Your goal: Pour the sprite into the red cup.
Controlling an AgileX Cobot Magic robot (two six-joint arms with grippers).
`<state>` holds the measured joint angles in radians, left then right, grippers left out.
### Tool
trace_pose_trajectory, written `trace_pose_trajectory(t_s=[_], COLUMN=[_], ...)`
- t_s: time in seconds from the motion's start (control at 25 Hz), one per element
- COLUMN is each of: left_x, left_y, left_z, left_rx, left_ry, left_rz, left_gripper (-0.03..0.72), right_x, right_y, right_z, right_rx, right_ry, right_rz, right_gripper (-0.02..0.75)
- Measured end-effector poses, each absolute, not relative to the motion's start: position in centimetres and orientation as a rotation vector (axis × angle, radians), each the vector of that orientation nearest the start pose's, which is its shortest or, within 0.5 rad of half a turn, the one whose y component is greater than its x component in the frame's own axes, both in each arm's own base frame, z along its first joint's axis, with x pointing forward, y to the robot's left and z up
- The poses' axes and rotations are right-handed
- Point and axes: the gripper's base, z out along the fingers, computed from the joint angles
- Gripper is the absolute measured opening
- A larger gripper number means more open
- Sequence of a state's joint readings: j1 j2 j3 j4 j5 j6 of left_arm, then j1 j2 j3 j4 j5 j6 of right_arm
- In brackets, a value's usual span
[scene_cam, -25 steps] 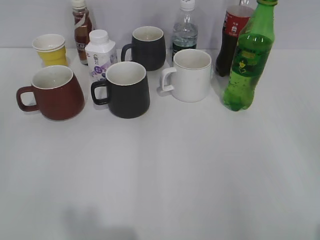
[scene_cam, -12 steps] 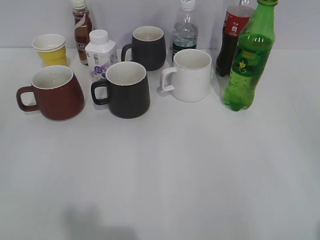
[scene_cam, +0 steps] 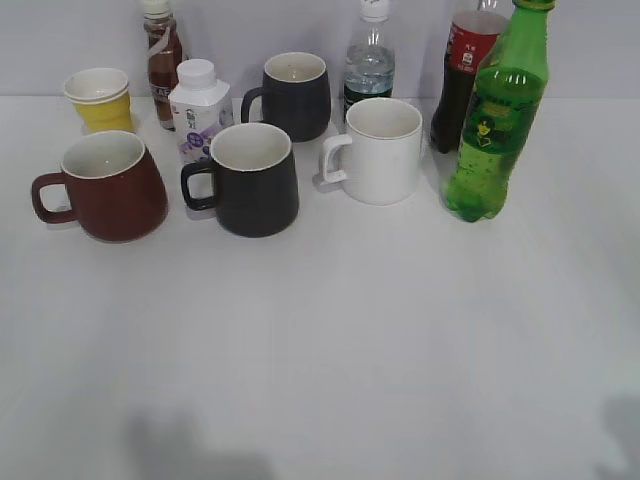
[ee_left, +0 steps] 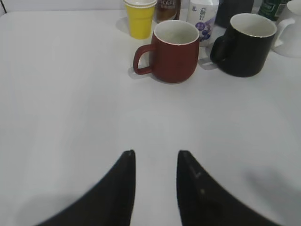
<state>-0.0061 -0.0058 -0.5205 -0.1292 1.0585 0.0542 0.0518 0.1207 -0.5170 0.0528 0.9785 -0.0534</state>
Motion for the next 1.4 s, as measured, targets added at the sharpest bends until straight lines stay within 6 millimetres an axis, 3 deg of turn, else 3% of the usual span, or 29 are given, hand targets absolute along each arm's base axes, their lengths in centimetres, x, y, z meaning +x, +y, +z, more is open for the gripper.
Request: trace_pose_trajectory(t_s=[0.24,0.48,0.56,0.96,1.16,1.4], left_x=[0.6,3.4,4.8,13.3,18.6,21.7], left_y=[-1.1,-0.8,-0.5,-0.1,-0.1,0.0], left_z=[28.9,31.5,31.4,28.1,24.2,20.7], left_rx=[0.061,0.024,0.026,0.000,-0.033,-0.043], left_ry=[2.050,1.826,1.811,1.812,1.976,2.040], left_rz=[-0.147,-0.112,-0.062,-0.018,-0.020,-0.002], left_gripper=[0.239,0.239,0.239,0.239,0.239,0.239], right_x=[5.2,8.2,9.0,14.4,16.9,18.0], right_y=[0.9,1.2,1.4,2.9,3.3,3.5], right_z=[30.3,31.2,31.5,29.8,28.7,28.2], right_rx=[-0.075,-0.088,-0.113,-0.231,-0.232,-0.232], right_ry=[1.991,1.905,1.875,1.919,1.931,1.927], right_rz=[0.118,0.131,0.136,0.102,0.100,0.100], right_gripper=[0.440,0.440,0.440,0.440,0.440,0.440])
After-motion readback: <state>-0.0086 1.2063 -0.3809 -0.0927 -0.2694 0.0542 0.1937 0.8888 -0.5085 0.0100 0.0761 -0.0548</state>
